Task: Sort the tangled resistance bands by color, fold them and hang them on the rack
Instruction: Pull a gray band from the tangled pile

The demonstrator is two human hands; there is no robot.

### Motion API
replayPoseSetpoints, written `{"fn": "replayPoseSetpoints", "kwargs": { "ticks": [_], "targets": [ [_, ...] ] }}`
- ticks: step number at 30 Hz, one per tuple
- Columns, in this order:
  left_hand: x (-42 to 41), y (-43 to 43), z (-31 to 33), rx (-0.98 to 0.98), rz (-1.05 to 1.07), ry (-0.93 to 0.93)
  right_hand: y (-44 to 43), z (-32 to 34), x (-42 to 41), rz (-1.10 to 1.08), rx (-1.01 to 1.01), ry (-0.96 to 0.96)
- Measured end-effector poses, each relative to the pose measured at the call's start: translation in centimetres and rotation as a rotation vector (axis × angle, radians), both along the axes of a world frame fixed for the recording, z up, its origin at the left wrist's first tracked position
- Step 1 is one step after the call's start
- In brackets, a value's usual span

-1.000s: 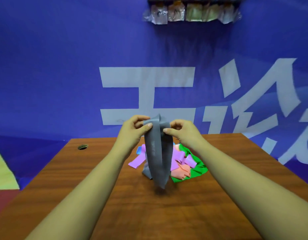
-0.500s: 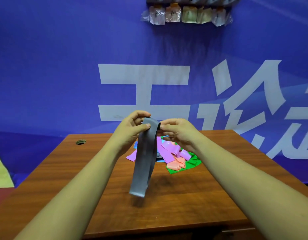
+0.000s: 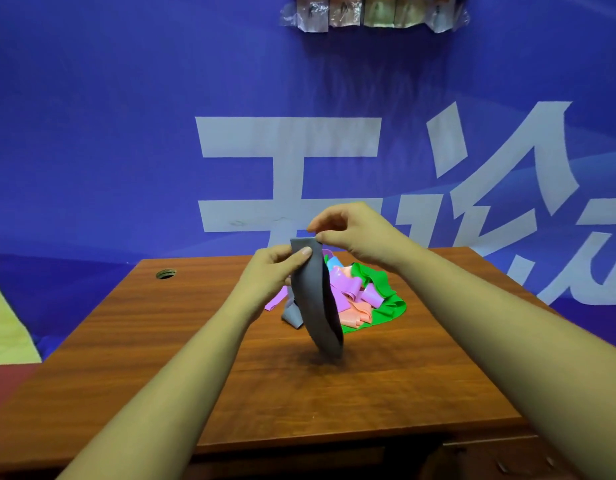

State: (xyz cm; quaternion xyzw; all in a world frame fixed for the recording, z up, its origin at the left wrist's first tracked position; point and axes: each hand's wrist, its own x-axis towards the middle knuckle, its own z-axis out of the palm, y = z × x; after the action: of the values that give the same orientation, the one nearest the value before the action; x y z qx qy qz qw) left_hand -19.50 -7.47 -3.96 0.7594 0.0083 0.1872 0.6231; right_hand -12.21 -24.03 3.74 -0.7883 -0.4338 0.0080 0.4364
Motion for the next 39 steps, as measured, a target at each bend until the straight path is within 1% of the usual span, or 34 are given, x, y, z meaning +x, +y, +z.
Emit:
{"fn": "replayPoseSetpoints", "kwargs": {
  "ticks": [2,3,5,7,10,13,17,19,22,24,27,29,32,35,36,37,39],
  "targets": [
    [0.2,-0.2,0.0,0.015,0.032,-0.057,0.1,0.2,0.4,-0.027,-0.027,-0.007],
    [0.4,-0.1,-0.2,0.019,0.033,-0.065,0.3,0.2,0.5,-0.034,-0.071,-0.018],
    [0.8,-0.2,-0.7,0.029,0.029,-0.063,0.8,-0.1,0.8,-0.038,-0.214,-0.101],
    [0.9,-0.3,-1.1,0.012,-0.016,-0.045,1.4,-0.5,1.0,-0.052,-0.272,-0.152],
    [1.2,0.1,-3.1,-0.09,-0.13,0.018,1.9,-0.6,1.3,-0.062,-0.143,-0.095],
    [1.1,0.6,-6.6,-0.078,-0.228,0.163,1.8,-0.4,1.9,-0.142,0.05,-0.008],
    [-0.3,1.6,-10.5,-0.094,-0.295,0.281,0.9,-1.6,4.0,-0.294,0.238,0.138],
    [-1.2,2.4,-11.9,-0.135,-0.291,0.331,0.5,-2.9,5.2,-0.348,0.266,0.182],
    [-2.4,3.8,-13.6,-0.17,-0.225,0.421,-0.2,-5.4,6.8,-0.456,0.339,0.254],
    [-2.9,5.0,-14.6,-0.241,-0.174,0.447,-0.8,-7.1,7.7,-0.512,0.388,0.327],
    [-3.1,6.8,-15.5,-0.371,-0.001,0.443,-2.2,-10.3,8.3,-0.59,0.387,0.426],
    [-2.9,7.6,-16.0,-0.427,0.106,0.426,-3.0,-12.9,8.3,-0.6,0.407,0.533],
    [-2.5,8.0,-16.5,-0.338,0.244,0.41,-3.7,-17.0,7.6,-0.619,0.428,0.71],
    [-2.3,7.7,-16.9,-0.193,0.367,0.417,-3.9,-20.6,6.5,-0.678,0.35,0.823],
    [-2.2,7.7,-17.0,-0.137,0.414,0.427,-4.0,-21.7,6.2,-0.7,0.285,0.803],
    [-2.2,7.7,-17.2,-0.071,0.459,0.435,-4.1,-22.8,6.2,-0.72,0.193,0.731],
    [-2.2,7.8,-17.6,0.095,0.517,0.428,-4.2,-24.4,6.1,-0.742,-0.042,0.488]
  ]
}}
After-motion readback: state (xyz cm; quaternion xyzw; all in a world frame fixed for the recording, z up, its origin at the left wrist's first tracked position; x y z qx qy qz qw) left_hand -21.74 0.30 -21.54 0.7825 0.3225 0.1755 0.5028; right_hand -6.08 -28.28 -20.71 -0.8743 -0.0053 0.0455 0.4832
